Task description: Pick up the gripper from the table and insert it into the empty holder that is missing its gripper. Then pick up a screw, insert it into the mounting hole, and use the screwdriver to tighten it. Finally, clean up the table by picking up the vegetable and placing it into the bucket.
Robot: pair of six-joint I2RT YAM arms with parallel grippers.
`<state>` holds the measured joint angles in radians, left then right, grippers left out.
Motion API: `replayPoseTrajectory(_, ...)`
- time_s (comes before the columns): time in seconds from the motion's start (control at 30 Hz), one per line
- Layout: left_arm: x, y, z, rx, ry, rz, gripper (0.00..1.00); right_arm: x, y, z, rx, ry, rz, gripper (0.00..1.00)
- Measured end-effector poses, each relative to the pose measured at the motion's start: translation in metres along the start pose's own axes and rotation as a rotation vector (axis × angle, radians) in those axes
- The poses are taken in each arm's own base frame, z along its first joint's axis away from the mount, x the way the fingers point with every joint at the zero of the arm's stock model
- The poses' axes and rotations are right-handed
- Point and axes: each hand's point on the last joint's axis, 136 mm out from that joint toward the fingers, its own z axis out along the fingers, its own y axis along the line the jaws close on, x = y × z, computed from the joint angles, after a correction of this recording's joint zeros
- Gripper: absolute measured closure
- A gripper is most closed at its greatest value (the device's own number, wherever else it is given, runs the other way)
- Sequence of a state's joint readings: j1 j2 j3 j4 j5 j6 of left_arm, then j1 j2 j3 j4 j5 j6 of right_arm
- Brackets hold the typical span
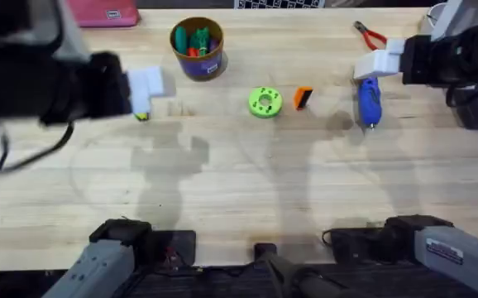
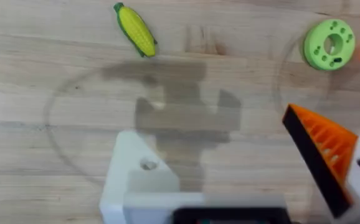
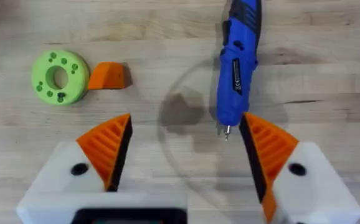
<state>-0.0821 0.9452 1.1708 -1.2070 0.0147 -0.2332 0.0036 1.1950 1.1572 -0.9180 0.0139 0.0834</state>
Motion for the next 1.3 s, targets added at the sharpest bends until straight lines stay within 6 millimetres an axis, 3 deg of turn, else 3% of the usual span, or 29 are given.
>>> replayPoseTrajectory(0.1, 0.014, 0.001, -0.019, 0.018, -0.048, 0.003, 0.013, 0.0, 0.0, 0.0, 0.0, 0.0, 0.0, 0.008)
replayPoseTrajectory(0.27, 0.017, 0.001, -0.044, 0.044, -0.151, 0.002, 0.015, 0.0, 0.0, 0.0, 0.0, 0.0, 0.0, 0.007)
replayPoseTrajectory(0.43, 0.03, 0.004, -0.053, 0.045, -0.155, 0.001, 0.015, 0.0, 0.0, 0.0, 0.0, 0.0, 0.003, 0.008)
replayPoseTrajectory(0.57, 0.057, 0.01, -0.05, 0.024, -0.045, -0.001, 0.014, 0.0, 0.0, 0.0, 0.0, 0.0, 0.003, 0.008)
replayPoseTrajectory(0.77, 0.033, 0.002, -0.048, 0.06, -0.145, 0.032, 0.014, 0.0, 0.0, 0.0, 0.0, 0.0, 0.003, 0.008)
replayPoseTrajectory(1.0, 0.006, -0.007, -0.011, 0.103, -0.341, 0.123, 0.016, 0.0, 0.0, 0.0, 0.0, 0.0, 0.003, 0.008)
replayPoseTrajectory(1.3, 0.008, -0.022, 0.008, 0.233, -0.707, 0.23, 0.015, 0.0, 0.0, 0.0, 0.0, 0.0, 0.003, 0.008)
